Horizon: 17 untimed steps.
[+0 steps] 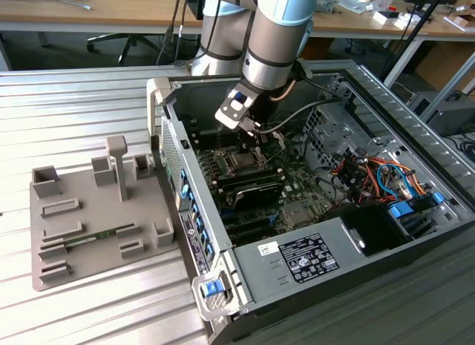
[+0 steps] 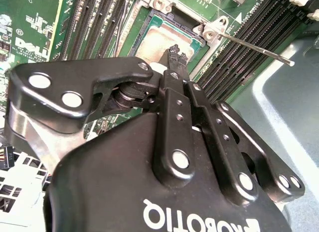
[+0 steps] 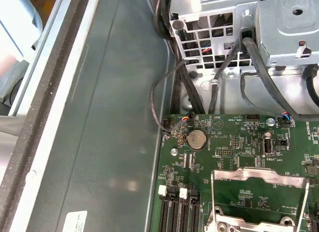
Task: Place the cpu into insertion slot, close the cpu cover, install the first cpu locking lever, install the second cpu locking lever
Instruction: 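Close the cpu cover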
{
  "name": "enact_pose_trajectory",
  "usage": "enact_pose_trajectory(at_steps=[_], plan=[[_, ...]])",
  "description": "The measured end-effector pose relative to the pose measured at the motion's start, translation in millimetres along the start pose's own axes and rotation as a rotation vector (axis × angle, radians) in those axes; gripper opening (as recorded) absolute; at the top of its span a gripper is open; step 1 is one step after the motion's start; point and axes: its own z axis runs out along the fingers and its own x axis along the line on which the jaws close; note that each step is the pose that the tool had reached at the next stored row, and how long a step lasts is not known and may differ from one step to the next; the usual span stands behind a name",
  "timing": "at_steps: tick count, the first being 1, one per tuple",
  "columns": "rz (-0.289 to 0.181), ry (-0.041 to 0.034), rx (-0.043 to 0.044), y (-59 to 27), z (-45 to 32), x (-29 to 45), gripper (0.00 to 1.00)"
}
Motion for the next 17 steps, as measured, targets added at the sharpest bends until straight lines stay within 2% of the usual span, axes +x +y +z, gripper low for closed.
enact_pose_trajectory(at_steps=[17], plan=[[0.0, 0.0, 0.0, 0.0, -2.6, 0.0, 0.1]])
